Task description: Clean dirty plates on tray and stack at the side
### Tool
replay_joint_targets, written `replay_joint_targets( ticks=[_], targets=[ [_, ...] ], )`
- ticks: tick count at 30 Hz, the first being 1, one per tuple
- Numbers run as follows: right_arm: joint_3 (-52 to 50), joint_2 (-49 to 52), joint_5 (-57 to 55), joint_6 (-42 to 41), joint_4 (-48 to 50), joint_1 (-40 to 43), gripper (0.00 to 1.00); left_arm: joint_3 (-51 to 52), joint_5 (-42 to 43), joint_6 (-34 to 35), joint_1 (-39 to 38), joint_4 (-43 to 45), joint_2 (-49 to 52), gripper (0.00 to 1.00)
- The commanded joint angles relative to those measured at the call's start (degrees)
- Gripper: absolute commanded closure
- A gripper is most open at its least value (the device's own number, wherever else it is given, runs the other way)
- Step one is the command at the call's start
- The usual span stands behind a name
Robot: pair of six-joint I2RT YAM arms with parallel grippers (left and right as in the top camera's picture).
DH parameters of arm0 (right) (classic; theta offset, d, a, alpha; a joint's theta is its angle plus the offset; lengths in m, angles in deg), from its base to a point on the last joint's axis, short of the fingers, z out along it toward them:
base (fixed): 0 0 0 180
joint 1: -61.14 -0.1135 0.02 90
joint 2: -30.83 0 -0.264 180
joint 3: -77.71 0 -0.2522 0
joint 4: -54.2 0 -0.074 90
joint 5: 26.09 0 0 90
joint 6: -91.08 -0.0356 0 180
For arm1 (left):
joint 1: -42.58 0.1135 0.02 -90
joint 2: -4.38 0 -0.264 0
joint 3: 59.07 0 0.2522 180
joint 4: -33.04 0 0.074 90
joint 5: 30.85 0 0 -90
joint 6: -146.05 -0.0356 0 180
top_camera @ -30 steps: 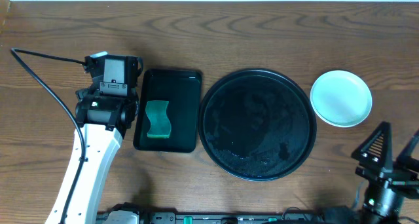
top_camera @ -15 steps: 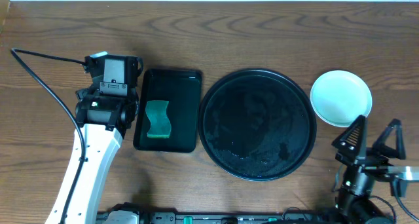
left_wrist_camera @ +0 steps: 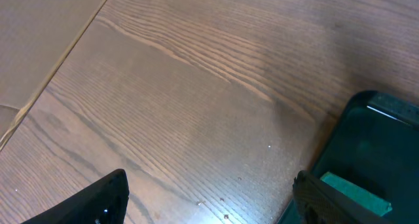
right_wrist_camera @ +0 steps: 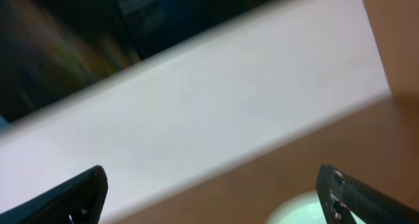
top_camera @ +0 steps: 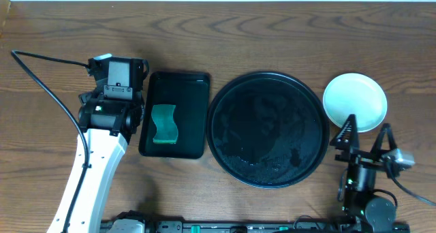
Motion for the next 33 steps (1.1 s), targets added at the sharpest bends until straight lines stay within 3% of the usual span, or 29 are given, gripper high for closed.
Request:
replay_joint_targets(
  ticks=[1,10,17,33],
  targets=[
    [-0.07,-0.37,-0.07,0.72,-3.87,0.22,0.01,-1.11,-1.09,-0.52,0.13,-0.15,-0.13,0.20],
    [-0.07,-0.37,10.80,20.02,-8.07,0.24,0.01,-1.11,-1.09,-0.52,0.13,-0.15,-0.13,0.20],
    [-0.07,-0.37,11.17,20.83,-15.78,0.24,0.01,-1.11,-1.09,-0.52,0.13,-0.15,-0.13,0.19],
    [-0.07,-0.37,14.29,21.03,-16.02,0.57,0.01,-1.11,-1.09,-0.52,0.13,-0.15,-0.13,0.20]
  ],
)
